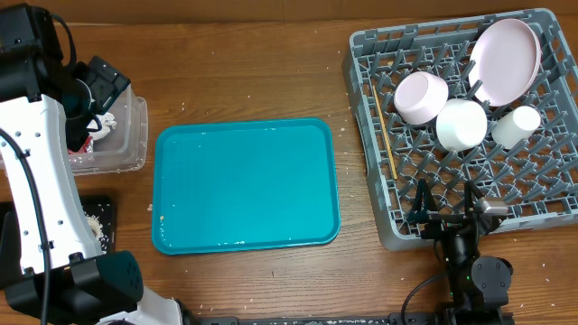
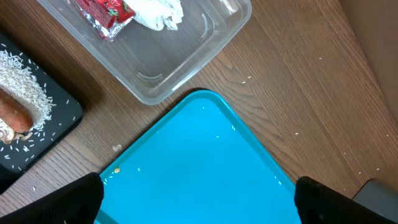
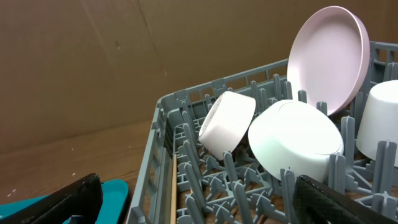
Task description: Sort waste into correct bins and load items into the dishwasher
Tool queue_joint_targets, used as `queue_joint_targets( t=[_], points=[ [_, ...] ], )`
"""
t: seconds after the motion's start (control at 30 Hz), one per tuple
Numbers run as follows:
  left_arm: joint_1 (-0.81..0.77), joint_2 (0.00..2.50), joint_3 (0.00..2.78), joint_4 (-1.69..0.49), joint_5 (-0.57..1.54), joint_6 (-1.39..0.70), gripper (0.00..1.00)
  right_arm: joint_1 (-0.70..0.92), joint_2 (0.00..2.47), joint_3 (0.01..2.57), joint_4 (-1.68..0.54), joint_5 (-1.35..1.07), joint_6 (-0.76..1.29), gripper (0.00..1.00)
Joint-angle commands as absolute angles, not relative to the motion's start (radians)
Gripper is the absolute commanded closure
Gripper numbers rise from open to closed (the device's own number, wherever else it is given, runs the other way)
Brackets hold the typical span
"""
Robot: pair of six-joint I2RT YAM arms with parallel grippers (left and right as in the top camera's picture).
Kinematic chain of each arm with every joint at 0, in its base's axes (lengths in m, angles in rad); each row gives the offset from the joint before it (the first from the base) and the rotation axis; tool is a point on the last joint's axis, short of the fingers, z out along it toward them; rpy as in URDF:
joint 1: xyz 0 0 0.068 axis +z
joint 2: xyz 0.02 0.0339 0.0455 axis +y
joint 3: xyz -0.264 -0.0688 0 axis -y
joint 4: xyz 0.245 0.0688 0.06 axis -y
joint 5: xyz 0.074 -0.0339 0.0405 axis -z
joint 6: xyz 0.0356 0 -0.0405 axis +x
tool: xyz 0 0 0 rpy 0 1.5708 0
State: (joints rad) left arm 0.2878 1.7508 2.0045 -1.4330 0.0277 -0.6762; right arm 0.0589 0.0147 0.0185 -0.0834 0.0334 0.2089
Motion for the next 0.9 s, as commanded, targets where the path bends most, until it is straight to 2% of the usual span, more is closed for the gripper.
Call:
queue_joint_targets(
  t=[0.0,0.6,0.87],
  points=[
    [0.287,1.753,2.011,-1.433,0.034,-0.657,0.00,0.057,0.003,0.008,-0.081,0.043,0.205,0.00],
    [0.266,1.745,2.011,-1.506,0.022,-0.573,0.00,0.057,0.003,0.008,-0.081,0.043,0.205,0.00],
    [0.171,1.631,1.921,-1.344,0.019,-0.385,0.00,0.057,0.003,0.008,-0.081,0.043,0.205,0.00]
  ],
)
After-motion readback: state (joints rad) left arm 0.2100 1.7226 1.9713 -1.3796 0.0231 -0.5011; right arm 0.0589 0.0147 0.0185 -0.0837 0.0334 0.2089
